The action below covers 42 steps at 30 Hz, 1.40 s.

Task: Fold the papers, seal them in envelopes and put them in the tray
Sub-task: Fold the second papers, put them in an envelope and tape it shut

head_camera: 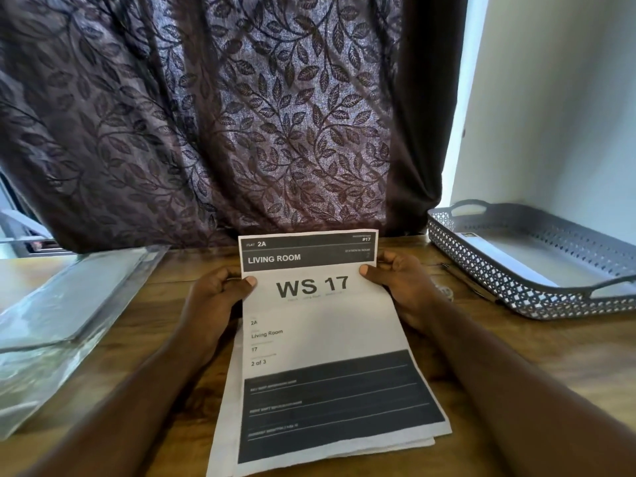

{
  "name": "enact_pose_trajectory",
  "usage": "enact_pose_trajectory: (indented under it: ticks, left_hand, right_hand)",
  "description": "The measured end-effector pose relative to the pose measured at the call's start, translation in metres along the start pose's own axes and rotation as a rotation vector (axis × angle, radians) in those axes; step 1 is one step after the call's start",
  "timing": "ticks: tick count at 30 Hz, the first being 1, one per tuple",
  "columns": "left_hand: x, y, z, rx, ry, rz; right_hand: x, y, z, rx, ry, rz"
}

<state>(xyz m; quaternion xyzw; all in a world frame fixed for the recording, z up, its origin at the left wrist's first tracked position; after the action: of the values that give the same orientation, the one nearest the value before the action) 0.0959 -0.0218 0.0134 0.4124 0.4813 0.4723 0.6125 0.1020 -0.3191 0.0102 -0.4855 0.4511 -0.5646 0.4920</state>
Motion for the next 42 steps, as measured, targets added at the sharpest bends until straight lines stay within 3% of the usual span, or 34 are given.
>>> enact_pose_trajectory:
  ticks: [7,17,27,30,33,37,39,42]
  left_hand:
    - [0.006,0.002,0.0,-0.007,0.023,-0.049]
    - [0.013,-0.002,0.003,0.037,0.032,-0.113]
    - [0.003,0.005,0.005,-0.113,-0.001,0.461]
    - [-0.001,0.009,0.0,-0.169,-0.032,0.515]
    - [-0.009,0.016,-0.008,-0.4,-0.042,0.707]
    - [-0.022,0.026,-0.018,-0.681,-0.115,0.864]
    - [-0.025,0.029,-0.021,-0.736,-0.178,0.851]
    - [-0.029,0.03,-0.024,-0.739,-0.233,0.798]
  right_hand:
    - [-0.005,0.001,0.001,-0.026,-0.024,0.162]
    - [0.0,0.006,0.003,-0.068,-0.017,0.184]
    - [-0.016,-0.024,-0.01,0.249,0.23,-0.399]
    - [-0.027,-0.037,-0.019,0.383,0.277,-0.796]
    - [-0.047,-0.047,-0.027,0.521,0.216,-1.149]
    - [-0.083,-0.056,-0.041,0.698,0.084,-1.25]
    - [-0.093,-0.062,-0.045,0.81,0.091,-1.297]
    - [-0.093,-0.067,-0.046,0.801,0.054,-1.239]
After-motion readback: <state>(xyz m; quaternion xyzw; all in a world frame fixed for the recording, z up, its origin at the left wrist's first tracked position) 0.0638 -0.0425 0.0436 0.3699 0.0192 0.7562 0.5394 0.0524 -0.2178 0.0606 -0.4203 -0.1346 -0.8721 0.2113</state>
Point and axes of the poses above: each hand's wrist, its own z-axis towards the middle knuckle, its own x-axis out of the back of the hand, y = z × x, the point moved 3 cm from there along z, towards the middle knuckle, and after that the axes turned 12 degrees about -z, right-handed, at the moved point
